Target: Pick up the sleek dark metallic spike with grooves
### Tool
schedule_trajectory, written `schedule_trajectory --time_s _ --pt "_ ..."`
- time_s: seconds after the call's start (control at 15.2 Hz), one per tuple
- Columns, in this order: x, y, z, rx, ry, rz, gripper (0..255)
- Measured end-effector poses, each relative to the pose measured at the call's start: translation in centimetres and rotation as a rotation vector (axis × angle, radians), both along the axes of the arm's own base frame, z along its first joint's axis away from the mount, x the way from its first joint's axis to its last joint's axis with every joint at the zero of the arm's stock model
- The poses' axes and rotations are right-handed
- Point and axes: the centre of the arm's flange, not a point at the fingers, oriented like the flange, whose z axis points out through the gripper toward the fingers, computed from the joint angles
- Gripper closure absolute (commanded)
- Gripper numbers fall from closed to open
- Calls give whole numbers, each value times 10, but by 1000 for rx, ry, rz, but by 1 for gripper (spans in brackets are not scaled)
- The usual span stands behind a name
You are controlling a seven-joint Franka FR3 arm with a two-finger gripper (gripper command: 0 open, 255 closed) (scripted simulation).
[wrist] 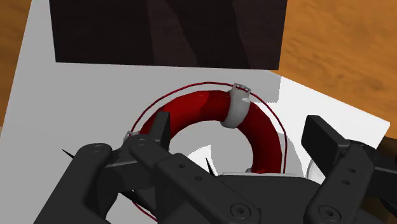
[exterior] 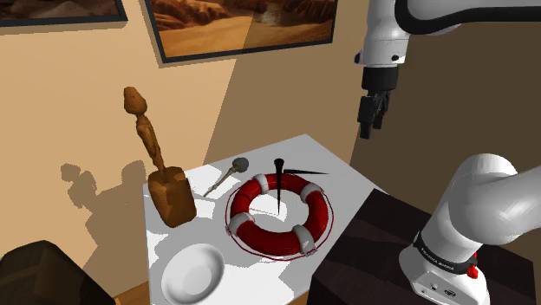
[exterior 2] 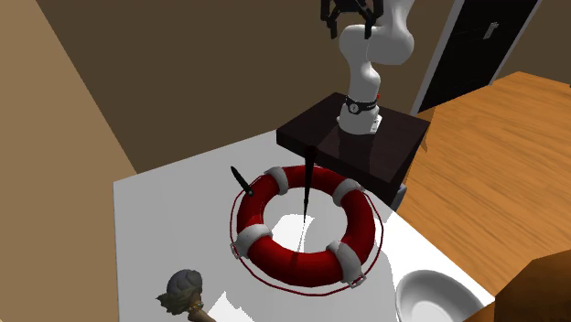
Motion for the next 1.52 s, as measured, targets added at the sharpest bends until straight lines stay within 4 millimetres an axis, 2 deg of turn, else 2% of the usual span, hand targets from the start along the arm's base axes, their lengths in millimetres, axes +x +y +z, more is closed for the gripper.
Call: schedule_trajectory --time_s 0.13,0.33,1.52 --pt "5 3 -3 1 0 0 0" --pt "32 9 -21 8 -3 3 0" --pt "227 53 -139 58 -33 15 0"
